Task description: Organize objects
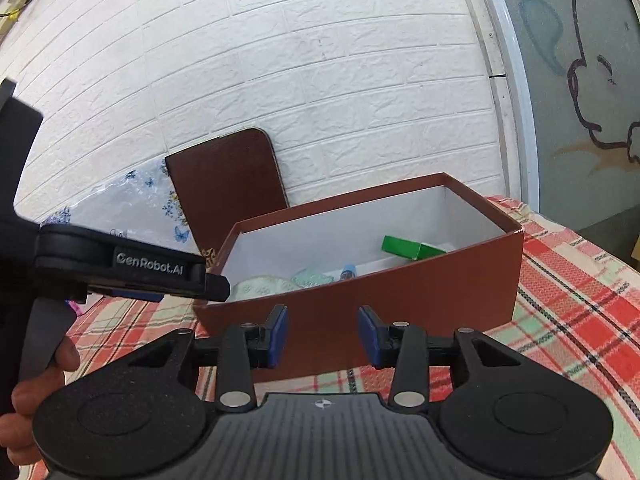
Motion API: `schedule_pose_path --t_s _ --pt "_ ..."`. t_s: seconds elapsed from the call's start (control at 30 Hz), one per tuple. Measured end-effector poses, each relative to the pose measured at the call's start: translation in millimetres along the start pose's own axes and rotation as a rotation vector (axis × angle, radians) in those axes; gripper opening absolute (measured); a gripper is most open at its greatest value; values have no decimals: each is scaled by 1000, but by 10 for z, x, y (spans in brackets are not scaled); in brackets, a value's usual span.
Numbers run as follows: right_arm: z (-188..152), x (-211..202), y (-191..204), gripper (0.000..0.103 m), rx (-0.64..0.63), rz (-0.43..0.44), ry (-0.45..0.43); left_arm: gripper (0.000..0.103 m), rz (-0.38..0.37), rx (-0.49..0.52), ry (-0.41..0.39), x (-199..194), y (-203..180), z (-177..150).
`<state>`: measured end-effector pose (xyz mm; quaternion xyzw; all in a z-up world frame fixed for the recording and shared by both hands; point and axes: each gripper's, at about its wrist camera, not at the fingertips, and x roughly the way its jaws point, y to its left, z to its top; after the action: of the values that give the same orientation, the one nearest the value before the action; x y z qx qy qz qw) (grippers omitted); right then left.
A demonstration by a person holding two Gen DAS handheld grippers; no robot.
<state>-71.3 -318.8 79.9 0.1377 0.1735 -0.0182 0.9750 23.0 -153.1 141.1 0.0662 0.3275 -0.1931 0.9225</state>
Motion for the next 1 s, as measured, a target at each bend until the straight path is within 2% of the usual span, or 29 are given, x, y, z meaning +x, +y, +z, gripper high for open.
schedule_pose_path --t_s 0.1,0.23,0.37,0.5,0.53,0.67,0.8,0.87,1.0 --pt "-41 -83 76 44 -7 13 18 82 2 -33 19 -96 131 -141" --pt "-122 -159 192 45 -31 30 52 89 39 -44 34 -206 251 -377" --pt "-277 -180 287 53 -6 39 112 94 61 -55 58 -241 348 -555" --pt "-414 -195 326 56 20 36 182 97 50 -66 75 -272 391 -688" --pt "-425 -208 321 59 27 29 188 98 45 -69 75 -288 395 -711" --pt "-391 -321 288 75 35 -19 172 103 29 -75 52 -393 385 -786" --pt "-314 -440 288 80 43 -30 155 103 32 -66 16 -514 361 -837" --pt "-268 -525 329 88 30 -31 126 103 53 -59 3 -568 364 -858" --pt "-214 -666 477 94 -12 -29 78 103 87 -80 -7 -673 450 -899"
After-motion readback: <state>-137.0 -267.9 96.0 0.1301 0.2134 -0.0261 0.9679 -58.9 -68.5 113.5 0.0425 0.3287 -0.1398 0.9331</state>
